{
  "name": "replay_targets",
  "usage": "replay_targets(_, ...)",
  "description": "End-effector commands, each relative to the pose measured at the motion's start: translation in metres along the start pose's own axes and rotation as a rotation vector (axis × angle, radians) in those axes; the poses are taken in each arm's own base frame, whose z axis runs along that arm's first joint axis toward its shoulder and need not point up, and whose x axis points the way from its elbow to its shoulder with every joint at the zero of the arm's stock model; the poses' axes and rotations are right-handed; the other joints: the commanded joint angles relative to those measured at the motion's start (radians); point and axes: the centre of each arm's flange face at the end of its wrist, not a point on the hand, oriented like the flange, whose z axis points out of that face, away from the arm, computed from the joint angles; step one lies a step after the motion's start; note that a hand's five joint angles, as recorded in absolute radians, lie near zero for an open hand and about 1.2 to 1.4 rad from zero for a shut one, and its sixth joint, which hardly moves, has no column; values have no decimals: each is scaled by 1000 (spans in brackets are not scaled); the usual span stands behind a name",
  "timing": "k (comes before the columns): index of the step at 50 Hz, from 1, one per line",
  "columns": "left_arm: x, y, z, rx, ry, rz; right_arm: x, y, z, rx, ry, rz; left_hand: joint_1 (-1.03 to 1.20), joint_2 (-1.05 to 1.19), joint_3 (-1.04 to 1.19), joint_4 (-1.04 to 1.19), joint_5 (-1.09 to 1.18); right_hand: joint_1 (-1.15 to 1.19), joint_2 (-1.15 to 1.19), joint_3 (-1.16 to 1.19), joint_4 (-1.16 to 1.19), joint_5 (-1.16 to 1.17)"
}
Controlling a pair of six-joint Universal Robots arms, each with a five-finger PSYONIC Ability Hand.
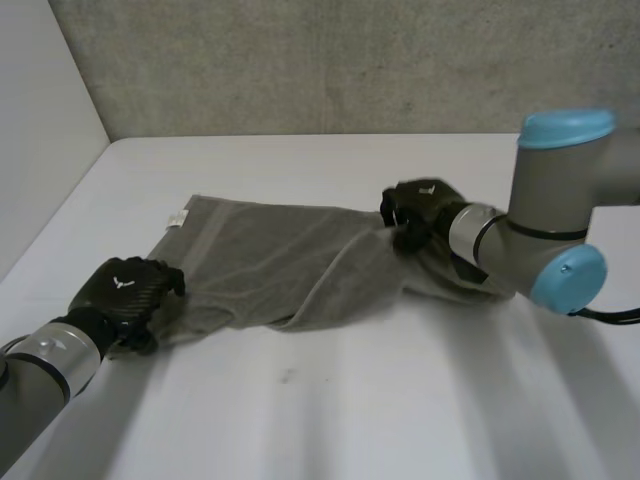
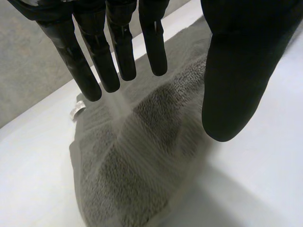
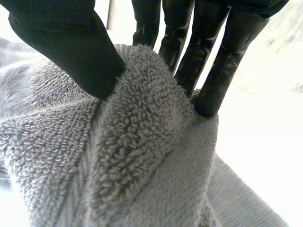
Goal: Fold the towel.
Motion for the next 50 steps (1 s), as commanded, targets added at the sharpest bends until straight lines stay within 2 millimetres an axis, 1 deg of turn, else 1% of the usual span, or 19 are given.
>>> replay_targets(1, 10, 0, 6, 27, 46, 9, 3, -27, -27, 116, 74, 28, 66, 69, 66, 69, 72, 458, 224, 226, 208, 260)
replay_targets(3, 14, 0, 11, 40, 57, 16, 10, -25, -34, 116, 143, 67, 66, 69, 66, 69, 72, 458, 224, 226, 208, 260)
replay_targets(4, 14, 0, 11, 40, 57, 16, 10, -25, -34, 116, 143, 67, 66, 69, 66, 69, 72, 458, 224, 226, 208, 260)
replay_targets(6, 18, 4, 16, 31, 70, 16, 25, -15, -39, 88, 216, 90, 66, 69, 66, 69, 72, 458, 224, 226, 208, 260)
replay_targets(7, 18, 4, 16, 31, 70, 16, 25, -15, -39, 88, 216, 90, 66, 69, 66, 69, 72, 458, 224, 226, 208, 260)
replay_targets(8, 19, 6, 18, 23, 78, 15, 31, -11, -41, 75, 239, 99, 66, 69, 66, 69, 72, 458, 224, 226, 208, 260)
replay_targets(9, 19, 6, 18, 23, 78, 15, 31, -11, -41, 75, 239, 99, 66, 69, 66, 69, 72, 458, 224, 226, 208, 260)
replay_targets(10, 23, 8, 20, 19, 89, 16, 34, -6, -41, 65, 251, 104, 66, 69, 66, 69, 72, 458, 224, 226, 208, 260)
replay_targets(14, 35, 9, 17, 10, 127, 25, 38, 4, -40, 66, 267, 112, 87, 90, 87, 90, 92, 458, 224, 226, 208, 260)
replay_targets(15, 35, 9, 17, 10, 127, 25, 38, 4, -40, 66, 267, 112, 87, 90, 87, 90, 92, 458, 224, 226, 208, 260)
replay_targets(17, 37, 9, 15, 8, 132, 26, 48, 10, -40, 60, 290, 120, 99, 101, 98, 102, 104, 458, 224, 226, 208, 260)
replay_targets(19, 38, 8, 12, 12, 134, 30, 50, 13, -40, 54, 295, 124, 134, 136, 133, 137, 139, 458, 224, 226, 208, 260)
replay_targets(24, 39, 5, 3, 17, 130, 35, 49, 22, -42, 31, 294, 131, 140, 142, 139, 143, 145, 458, 224, 226, 208, 260)
replay_targets(27, 41, 9, -2, -4, 140, 31, 48, 25, -43, 26, 287, 134, 137, 140, 137, 140, 142, 458, 224, 226, 208, 260)
replay_targets(32, 43, 14, -5, -23, 145, 27, 46, 27, -43, 22, 283, 128, 134, 137, 134, 137, 139, 458, 224, 226, 208, 260)
replay_targets(36, 45, 17, -4, -34, 153, 25, 45, 28, -43, 21, 280, 128, 134, 137, 134, 137, 139, 458, 224, 226, 208, 260)
replay_targets(40, 48, 25, -1, -61, 166, 20, 45, 29, -44, 18, 278, 127, 134, 137, 134, 137, 139, 458, 224, 226, 208, 260)
replay_targets(50, 47, 29, 11, -64, 169, 17, 42, 30, -44, 24, 264, 122, 137, 140, 137, 140, 142, 458, 224, 226, 208, 260)
